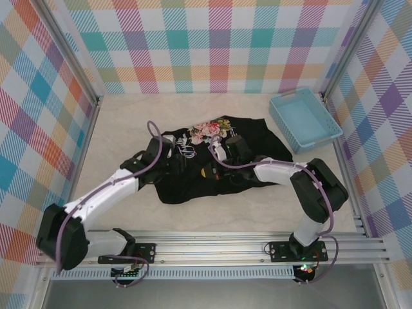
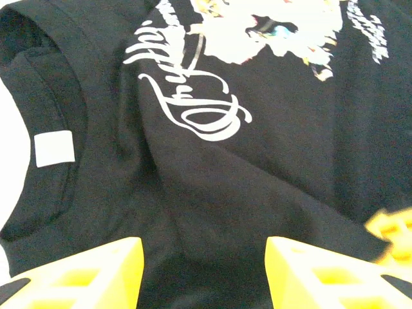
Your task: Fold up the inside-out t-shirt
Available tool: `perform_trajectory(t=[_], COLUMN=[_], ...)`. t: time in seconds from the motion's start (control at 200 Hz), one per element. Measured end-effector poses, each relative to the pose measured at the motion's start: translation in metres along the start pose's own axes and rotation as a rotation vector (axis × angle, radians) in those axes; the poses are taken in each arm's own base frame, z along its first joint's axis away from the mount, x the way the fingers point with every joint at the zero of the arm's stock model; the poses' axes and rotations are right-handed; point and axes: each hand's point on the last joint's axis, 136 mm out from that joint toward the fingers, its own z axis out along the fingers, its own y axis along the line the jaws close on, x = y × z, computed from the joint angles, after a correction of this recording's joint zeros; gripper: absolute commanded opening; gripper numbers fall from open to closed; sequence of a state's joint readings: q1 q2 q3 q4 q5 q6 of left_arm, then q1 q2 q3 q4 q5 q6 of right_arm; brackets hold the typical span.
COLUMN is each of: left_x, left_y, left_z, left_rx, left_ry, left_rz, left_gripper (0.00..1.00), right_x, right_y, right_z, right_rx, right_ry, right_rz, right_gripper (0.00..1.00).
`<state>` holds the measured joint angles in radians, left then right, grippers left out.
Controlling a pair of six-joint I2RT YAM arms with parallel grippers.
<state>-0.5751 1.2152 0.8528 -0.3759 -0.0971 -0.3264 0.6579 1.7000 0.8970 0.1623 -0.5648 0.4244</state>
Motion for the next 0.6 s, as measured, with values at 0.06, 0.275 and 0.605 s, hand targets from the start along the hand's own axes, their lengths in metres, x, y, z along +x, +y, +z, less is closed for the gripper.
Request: perform_trajectory(t=[0.06,0.275,0.605], left_x=[0.013,0.069,0.07], left_y=[-0.013,-0.026,-0.017], left_z=[-0.012,-0.001,0.052], left_rx=[0.047,0.136,0.015], left_ry=[0.001,0.147,0.197], left_rz=[0.023,0.05,0.185], left_gripper=[0.47,0.44,0.53], right_x=[-0.002,-0.014,-0.011], right_y=[0.002,0.008,0.007], right_z=[-0.001,-0.005,-0.01], right_rx=[-0.012,-0.053,-0.063], right_ry=[0.005,0.003,0.021], right_rz=[0.052,0.155,0.173], right_gripper=[0.0,0.0,0.0])
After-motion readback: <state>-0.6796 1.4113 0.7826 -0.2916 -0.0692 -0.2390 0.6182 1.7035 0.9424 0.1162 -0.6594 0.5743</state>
